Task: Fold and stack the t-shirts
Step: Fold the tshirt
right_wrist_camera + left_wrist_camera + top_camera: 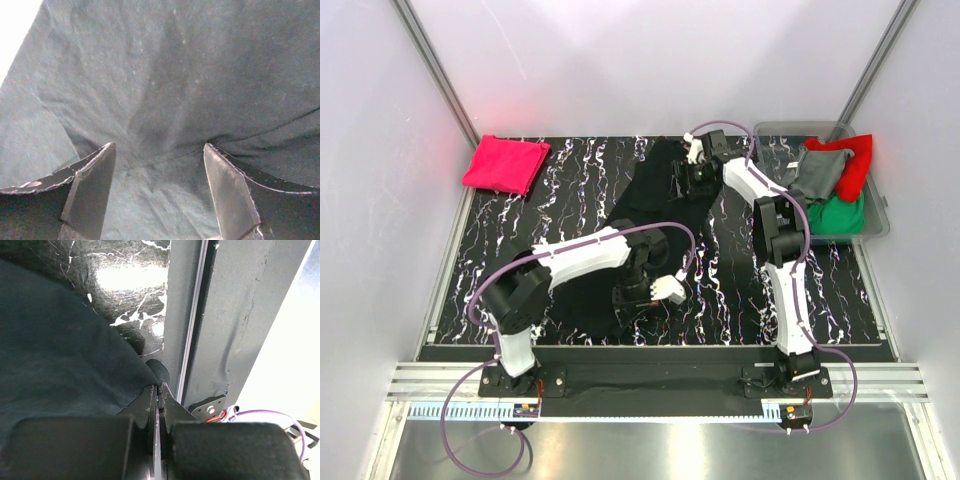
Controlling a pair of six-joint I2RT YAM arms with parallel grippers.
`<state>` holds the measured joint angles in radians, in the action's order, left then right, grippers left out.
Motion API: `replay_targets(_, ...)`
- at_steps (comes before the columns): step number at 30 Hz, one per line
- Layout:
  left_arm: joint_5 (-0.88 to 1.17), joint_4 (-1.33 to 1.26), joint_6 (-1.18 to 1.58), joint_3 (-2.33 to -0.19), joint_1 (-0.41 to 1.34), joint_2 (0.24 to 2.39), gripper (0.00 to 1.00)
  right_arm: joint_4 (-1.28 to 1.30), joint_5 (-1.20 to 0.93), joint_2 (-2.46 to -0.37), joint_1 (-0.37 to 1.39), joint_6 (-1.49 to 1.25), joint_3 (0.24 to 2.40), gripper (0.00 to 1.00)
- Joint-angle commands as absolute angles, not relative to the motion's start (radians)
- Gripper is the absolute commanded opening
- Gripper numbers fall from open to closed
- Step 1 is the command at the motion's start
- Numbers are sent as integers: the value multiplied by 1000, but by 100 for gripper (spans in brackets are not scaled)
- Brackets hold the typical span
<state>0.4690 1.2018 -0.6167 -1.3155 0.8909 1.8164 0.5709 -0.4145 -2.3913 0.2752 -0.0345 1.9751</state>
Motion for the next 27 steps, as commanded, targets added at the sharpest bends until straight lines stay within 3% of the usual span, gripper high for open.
replay_targets(1, 508, 1190, -597, -1380, 893, 1854, 1, 600, -431, -2520, 301, -66, 2068, 79)
replay_targets(8, 531, 1198, -586, -1563, 923, 2032, 2, 583, -471, -2640, 330, -94, 2276, 81)
replay_targets(27, 551, 1235, -586, -1876, 1040, 2249, 3, 574, -525, -2663, 347, -127, 2307, 82)
